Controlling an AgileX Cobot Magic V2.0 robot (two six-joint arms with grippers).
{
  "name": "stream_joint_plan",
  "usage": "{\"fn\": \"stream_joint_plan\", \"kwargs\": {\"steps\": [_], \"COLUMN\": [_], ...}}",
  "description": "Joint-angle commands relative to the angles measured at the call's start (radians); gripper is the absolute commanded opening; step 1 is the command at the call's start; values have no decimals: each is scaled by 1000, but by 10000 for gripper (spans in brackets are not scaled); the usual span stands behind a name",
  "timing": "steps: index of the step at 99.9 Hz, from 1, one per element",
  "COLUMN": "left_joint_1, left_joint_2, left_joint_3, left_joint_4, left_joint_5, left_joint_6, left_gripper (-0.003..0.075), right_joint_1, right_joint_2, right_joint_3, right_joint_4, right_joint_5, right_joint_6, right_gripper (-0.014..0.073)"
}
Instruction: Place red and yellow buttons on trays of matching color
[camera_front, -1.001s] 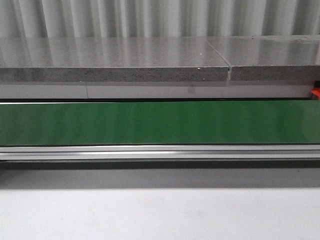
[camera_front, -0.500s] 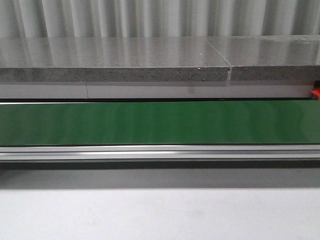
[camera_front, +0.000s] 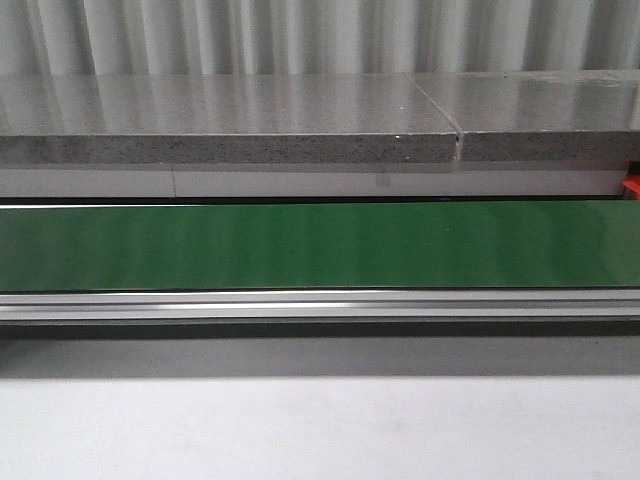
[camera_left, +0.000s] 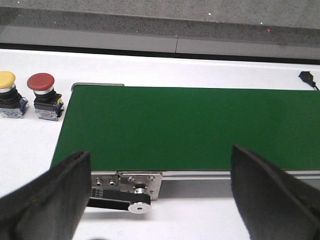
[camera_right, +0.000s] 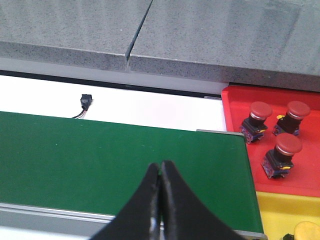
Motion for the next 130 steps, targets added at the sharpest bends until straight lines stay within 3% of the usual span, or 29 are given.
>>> {"fn": "stream_joint_plan", "kwargs": {"steps": [1, 23, 51, 102, 130], "left_joint_1": [-5, 74, 251, 362, 364], "left_joint_2": [4, 76, 378, 992, 1202], "left_joint_3": [-27, -56, -179, -551, -693], "left_joint_4": [-12, -6, -29, -90, -111], "left_joint_5": [-87, -170, -215, -198, -177], "left_joint_6": [-24, -183, -204, -204, -204], "left_gripper": [545, 545, 545, 545, 545], "right_joint_1": [1, 1, 1, 1, 1], "right_joint_2": [-3, -3, -3, -3, -3], "right_joint_3": [-37, -37, -37, -37, -37], "right_joint_4": [-5, -5, -5, -5, -5], "right_joint_5": [-69, -69, -68, -68, -68], "right_joint_6": [-6, -6, -6, -6, -6], "right_gripper": [-68, -68, -68, -68, -68]}}
